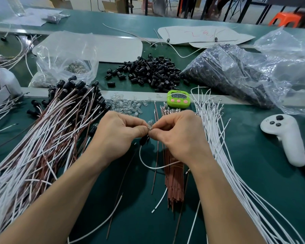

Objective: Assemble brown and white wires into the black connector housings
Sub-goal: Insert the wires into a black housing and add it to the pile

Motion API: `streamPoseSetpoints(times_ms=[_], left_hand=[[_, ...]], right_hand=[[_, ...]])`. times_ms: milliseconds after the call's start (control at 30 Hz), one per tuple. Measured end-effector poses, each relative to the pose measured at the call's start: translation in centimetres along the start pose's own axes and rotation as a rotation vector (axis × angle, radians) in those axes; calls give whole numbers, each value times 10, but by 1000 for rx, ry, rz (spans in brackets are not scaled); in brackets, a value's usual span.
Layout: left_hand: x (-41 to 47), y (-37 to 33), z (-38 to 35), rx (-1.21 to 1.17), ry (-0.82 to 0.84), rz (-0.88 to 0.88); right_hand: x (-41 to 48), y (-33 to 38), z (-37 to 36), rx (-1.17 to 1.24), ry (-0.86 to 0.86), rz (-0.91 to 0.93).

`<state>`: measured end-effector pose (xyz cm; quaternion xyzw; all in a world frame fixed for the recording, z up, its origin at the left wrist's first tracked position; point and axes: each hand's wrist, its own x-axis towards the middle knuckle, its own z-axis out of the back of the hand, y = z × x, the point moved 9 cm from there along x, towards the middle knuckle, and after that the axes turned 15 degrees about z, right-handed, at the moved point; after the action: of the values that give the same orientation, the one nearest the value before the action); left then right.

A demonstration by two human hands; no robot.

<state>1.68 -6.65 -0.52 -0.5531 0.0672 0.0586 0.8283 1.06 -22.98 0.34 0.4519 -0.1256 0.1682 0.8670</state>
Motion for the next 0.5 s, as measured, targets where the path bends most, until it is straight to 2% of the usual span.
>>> streamPoseSetpoints(times_ms=[300,500], left_hand=[[4,13,-7,-31,47,81],[5,16,-11,-55,61,108]], right_hand=[[-1,-2,0,23,39,-3],[-2,-7,5,87,-4,-45]])
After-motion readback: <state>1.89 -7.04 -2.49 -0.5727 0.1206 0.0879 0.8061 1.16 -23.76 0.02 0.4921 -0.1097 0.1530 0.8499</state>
